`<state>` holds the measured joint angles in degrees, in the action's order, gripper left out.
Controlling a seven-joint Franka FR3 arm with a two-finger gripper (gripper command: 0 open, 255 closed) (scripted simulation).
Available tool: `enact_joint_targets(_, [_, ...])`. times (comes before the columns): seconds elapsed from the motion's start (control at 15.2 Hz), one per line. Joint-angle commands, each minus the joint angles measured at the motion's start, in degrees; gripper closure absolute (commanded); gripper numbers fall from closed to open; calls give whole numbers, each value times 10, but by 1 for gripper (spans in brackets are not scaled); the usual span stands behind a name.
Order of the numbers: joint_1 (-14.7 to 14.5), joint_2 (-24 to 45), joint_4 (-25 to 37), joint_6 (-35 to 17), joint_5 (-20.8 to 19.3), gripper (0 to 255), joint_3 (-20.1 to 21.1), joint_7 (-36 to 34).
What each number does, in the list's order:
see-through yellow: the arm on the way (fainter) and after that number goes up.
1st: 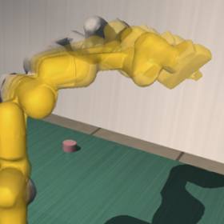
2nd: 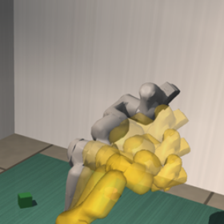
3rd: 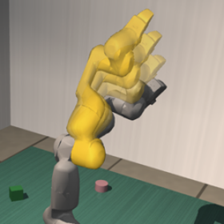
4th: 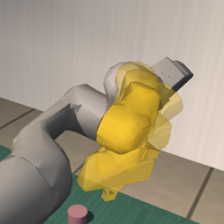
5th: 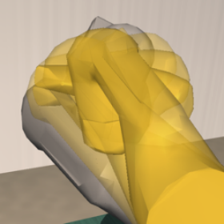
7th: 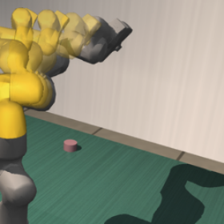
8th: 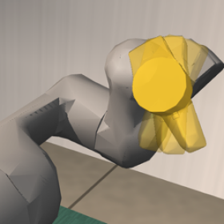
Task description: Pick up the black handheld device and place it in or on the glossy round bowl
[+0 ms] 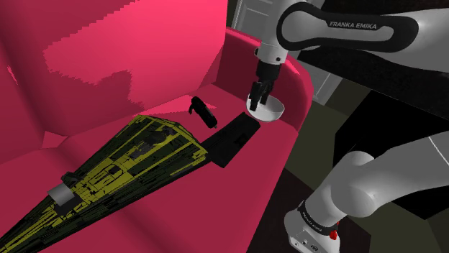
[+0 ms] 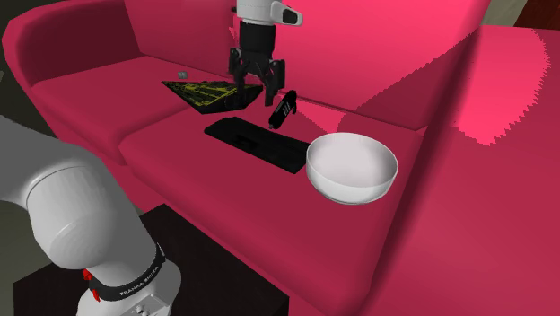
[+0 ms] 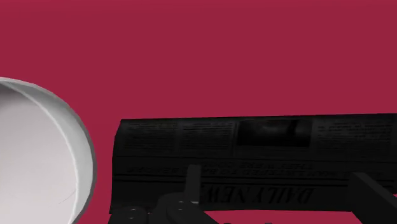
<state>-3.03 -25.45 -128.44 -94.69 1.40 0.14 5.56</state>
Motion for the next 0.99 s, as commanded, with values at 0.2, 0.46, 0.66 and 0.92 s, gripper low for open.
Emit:
enact_joint_targets(0.2, [-10,115,86,-27,8,0,13,-11])
enact_joint_targets(0.46, [-18,205,165,-35,10,0,23,-20])
enact_joint_targets(0.66, [-23,273,233,-34,10,0,29,-27])
enact_joint_targets(0.92, [-32,368,338,-22,7,0,36,-36])
